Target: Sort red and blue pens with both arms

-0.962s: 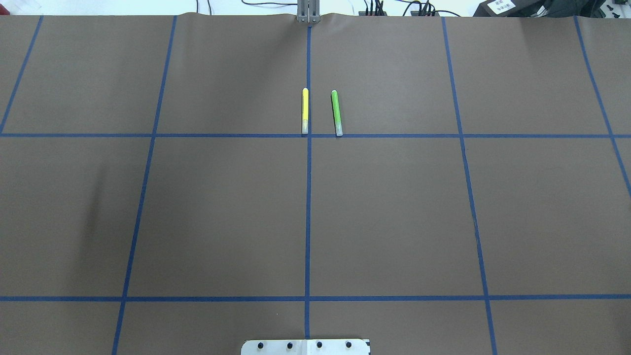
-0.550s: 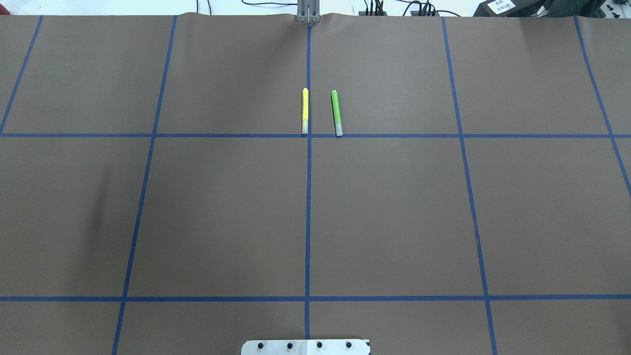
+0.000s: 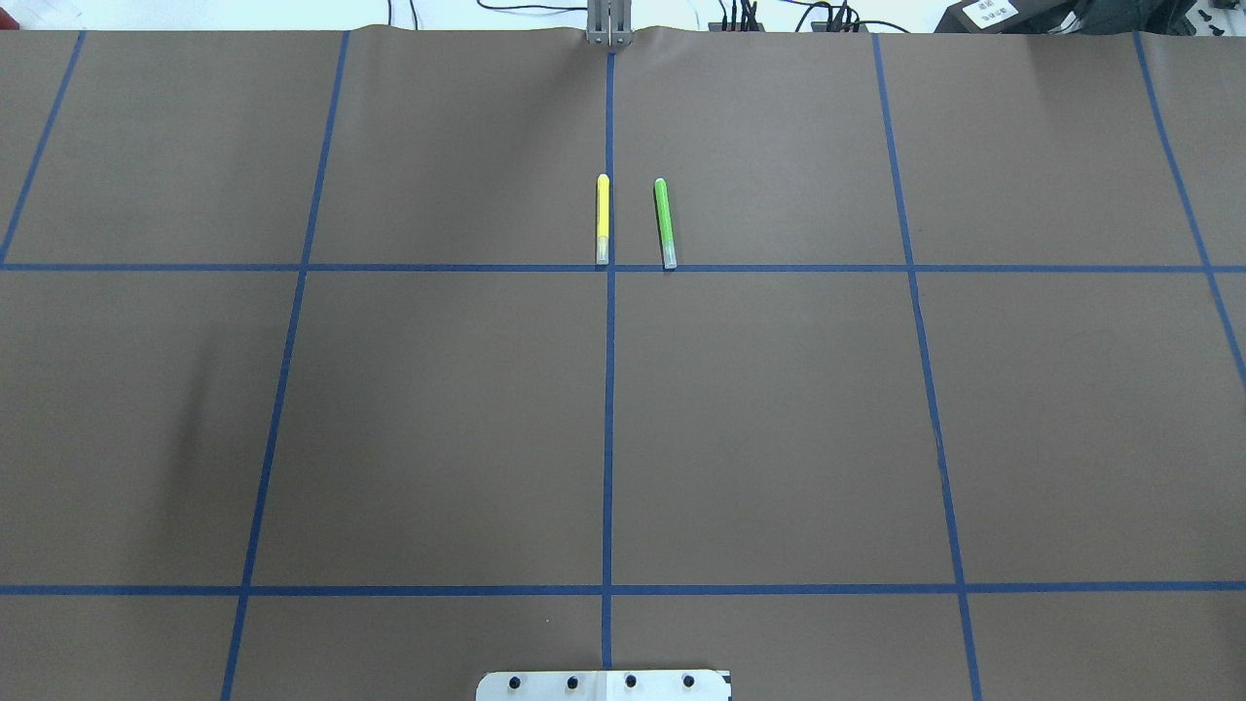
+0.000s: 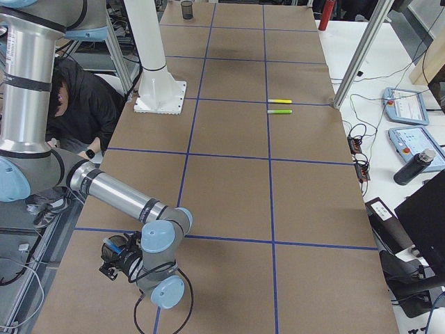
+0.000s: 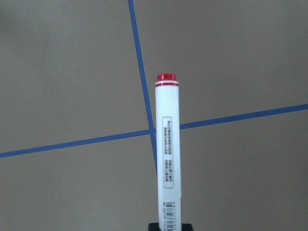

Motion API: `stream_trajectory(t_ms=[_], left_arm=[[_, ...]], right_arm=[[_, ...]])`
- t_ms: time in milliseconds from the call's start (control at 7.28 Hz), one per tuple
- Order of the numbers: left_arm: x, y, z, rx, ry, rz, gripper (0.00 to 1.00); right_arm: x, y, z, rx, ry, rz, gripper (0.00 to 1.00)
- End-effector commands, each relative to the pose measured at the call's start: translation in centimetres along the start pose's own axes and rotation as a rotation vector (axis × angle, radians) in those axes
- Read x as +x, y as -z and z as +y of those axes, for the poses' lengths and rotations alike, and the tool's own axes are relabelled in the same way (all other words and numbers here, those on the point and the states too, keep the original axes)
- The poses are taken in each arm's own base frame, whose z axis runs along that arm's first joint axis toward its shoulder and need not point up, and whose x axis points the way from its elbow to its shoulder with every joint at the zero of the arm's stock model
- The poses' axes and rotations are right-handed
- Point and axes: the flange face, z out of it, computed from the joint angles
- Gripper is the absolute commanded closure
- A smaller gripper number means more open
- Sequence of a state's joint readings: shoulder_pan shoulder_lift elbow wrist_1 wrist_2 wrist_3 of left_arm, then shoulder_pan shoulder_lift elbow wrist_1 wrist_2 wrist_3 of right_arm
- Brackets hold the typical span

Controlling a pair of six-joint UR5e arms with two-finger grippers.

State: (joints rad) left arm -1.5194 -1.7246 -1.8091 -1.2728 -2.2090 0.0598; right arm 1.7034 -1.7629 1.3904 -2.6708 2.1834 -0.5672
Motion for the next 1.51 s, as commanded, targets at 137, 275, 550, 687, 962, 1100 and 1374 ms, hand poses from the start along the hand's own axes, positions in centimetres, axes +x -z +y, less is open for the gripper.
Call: stream_trajectory(t_ms=[137,275,550,687,962,1100,1374], left_arm=[[-2.0,-2.5,4.7,-0.053,0.046,0.003,1.0],[-3.5,-3.5,8.2,-0.077,0.085,0.002,1.0],[-7.3,-6.0,15.0,-0.142,0.13,0.014,1.0],[-9.5,-6.1,17.9,-0.173,0.191,0.024,1.0],[-13.7,-6.5,25.7,-0.274,0.268,0.101,1.0],[-14.5,-7.2,28.9,-0.33,0.303,0.142,1.0],[-15.2,-8.4,34.3,-0.448,0.427,0.233,1.0]], right_arm=[[-7.8,11.6,-1.5,0.269,0.01,0.15,0.0],[-10.8,15.4,-1.7,0.387,0.018,0.182,0.0],[-16.3,20.7,-0.5,0.588,0.084,0.207,0.0],[-18.1,22.3,0.4,0.692,0.112,0.228,0.0],[-20.7,24.3,0.6,0.851,0.132,0.194,0.0],[-22.2,24.1,0.1,0.864,0.182,0.132,0.0],[-24.1,23.9,0.5,0.872,0.235,0.11,0.0]])
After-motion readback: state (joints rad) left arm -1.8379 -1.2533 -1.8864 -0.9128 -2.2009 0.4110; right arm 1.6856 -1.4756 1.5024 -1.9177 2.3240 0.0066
